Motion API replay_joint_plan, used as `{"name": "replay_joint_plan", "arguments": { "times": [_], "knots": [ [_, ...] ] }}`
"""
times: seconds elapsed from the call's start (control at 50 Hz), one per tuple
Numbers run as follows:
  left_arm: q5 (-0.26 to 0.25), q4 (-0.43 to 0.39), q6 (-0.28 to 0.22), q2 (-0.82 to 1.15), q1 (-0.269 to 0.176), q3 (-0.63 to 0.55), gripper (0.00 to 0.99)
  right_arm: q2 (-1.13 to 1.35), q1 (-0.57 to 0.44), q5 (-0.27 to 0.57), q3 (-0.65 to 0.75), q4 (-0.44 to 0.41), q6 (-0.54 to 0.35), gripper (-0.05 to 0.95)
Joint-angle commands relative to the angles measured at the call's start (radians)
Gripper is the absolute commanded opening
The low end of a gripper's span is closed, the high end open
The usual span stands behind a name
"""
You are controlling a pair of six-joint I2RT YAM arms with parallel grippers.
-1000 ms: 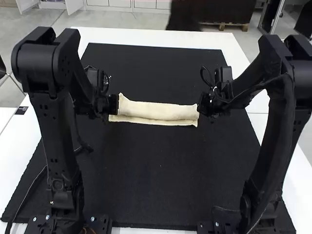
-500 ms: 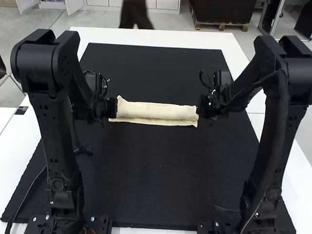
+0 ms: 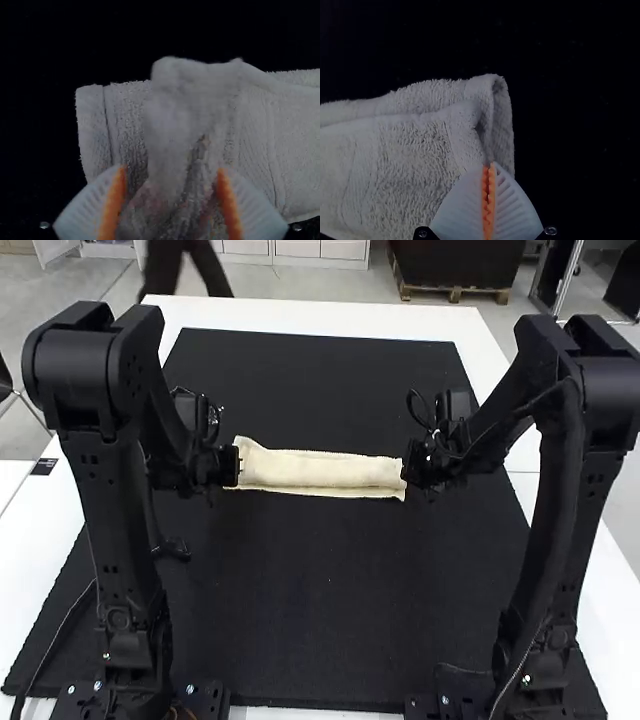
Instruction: Fold the towel.
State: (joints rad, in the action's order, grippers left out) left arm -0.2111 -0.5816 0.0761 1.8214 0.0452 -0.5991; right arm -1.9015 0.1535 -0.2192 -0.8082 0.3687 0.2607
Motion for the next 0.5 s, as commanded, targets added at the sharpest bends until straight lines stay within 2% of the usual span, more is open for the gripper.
{"name": "replay_joint_plan", "arguments": {
  "times": [0.0, 0.02, 0.06, 0.1, 0.14, 0.22, 0.26, 0.34, 0.48],
  "knots": [
    [0.003, -0.004, 0.004, 0.015, 0.013, -0.007, 0.789, -0.002, 0.011, 0.011, 0.007, 0.009, -0.006, 0.00],
    [0.003, -0.001, 0.004, 0.015, 0.013, -0.010, 0.870, -0.002, 0.011, 0.011, 0.007, 0.010, -0.006, 0.00],
    [0.003, 0.008, 0.007, 0.015, 0.013, -0.016, 0.966, -0.001, 0.011, 0.011, 0.009, 0.019, -0.001, 0.00],
    [0.003, 0.016, 0.014, 0.013, 0.013, -0.024, 0.967, 0.002, 0.006, 0.007, 0.007, 0.030, 0.011, 0.06],
    [0.003, 0.031, 0.034, 0.010, 0.013, -0.034, 0.967, 0.007, 0.003, 0.000, 0.003, 0.044, 0.031, 0.23],
    [0.001, 0.072, 0.057, -0.002, 0.019, -0.065, 0.967, 0.028, 0.000, -0.009, -0.009, 0.052, 0.052, 0.65],
    [0.001, 0.098, 0.060, -0.013, 0.022, -0.084, 0.967, 0.041, 0.000, -0.011, -0.017, 0.049, 0.060, 0.78],
    [-0.001, 0.146, 0.070, -0.036, 0.027, -0.117, 0.967, 0.065, -0.002, -0.011, -0.037, 0.033, 0.075, 0.90],
    [-0.001, 0.226, 0.083, -0.103, 0.028, -0.174, 0.967, 0.105, -0.005, -0.012, -0.055, 0.022, 0.091, 0.91]
  ]
}}
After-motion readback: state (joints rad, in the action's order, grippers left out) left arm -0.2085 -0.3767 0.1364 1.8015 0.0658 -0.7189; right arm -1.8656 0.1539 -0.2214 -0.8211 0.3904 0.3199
